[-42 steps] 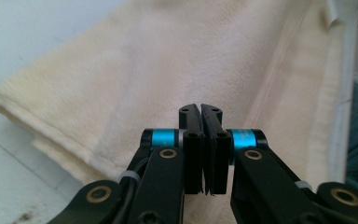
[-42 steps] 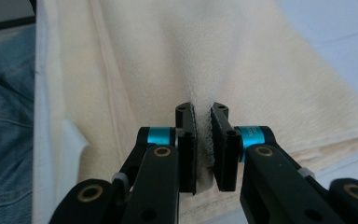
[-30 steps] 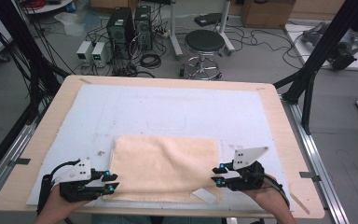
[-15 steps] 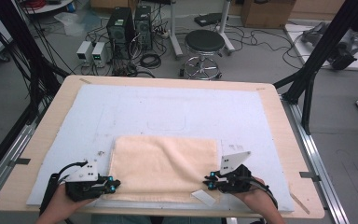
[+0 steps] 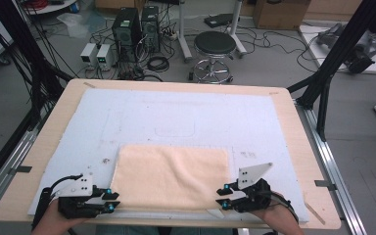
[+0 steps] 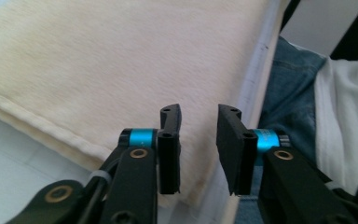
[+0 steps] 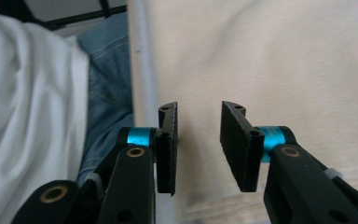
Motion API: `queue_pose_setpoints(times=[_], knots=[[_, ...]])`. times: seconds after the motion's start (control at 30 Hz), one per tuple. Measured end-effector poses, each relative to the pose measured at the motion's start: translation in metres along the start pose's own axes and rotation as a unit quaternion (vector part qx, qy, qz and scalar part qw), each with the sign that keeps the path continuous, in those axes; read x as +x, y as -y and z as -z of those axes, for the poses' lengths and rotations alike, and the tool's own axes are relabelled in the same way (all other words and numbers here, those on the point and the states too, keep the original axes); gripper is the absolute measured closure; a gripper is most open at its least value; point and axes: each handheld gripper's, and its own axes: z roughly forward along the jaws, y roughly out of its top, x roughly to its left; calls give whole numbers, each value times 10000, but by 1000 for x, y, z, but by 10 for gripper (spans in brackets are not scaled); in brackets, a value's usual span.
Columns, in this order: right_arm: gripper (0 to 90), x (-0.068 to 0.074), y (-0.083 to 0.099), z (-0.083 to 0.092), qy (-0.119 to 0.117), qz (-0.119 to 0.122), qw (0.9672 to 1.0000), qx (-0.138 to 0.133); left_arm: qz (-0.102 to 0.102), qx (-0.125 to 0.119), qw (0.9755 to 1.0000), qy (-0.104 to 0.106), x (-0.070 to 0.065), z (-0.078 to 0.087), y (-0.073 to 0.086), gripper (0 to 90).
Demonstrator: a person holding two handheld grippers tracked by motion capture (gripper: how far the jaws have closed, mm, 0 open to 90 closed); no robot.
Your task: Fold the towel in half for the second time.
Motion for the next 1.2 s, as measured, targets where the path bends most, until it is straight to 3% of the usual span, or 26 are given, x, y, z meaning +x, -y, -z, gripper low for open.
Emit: queue_pose_setpoints(times=[0.17,0.3,0.43,0.53,0.77,0.93,1.0,1.1,1.17,1.2], knots=[[598,-26,-6,-2,376,-200,9991,-11,69,-320,9993,-206,13,-4,-19,615],[526,-48,-9,-2,816,-472,9955,-116,152,-401,9978,-512,28,-12,-32,570],[490,-69,-11,-1,1315,-641,9891,-162,303,-381,9946,-912,48,-21,-39,516],[469,-84,-12,-3,1504,-708,9859,-182,538,-390,9898,-1262,68,-29,-39,463],[396,-104,-13,-18,1623,-768,9836,-172,979,-403,9807,-1643,105,-42,-35,443],[368,-120,-3,-26,1520,-1049,9828,-97,1440,-359,9753,-1638,120,-47,-28,428],[386,-123,-1,-27,1394,-1121,9839,-36,1550,-284,9730,-1684,121,-50,-27,418],[421,-125,2,-33,1168,-1241,9853,87,1566,-53,9744,-1614,122,-53,-25,427],[498,-125,2,-35,1041,-1295,9860,95,1691,22,9741,-1499,124,-56,-23,464],[562,-125,2,-34,925,-1305,9871,87,1652,49,9746,-1512,123,-56,-23,465]])
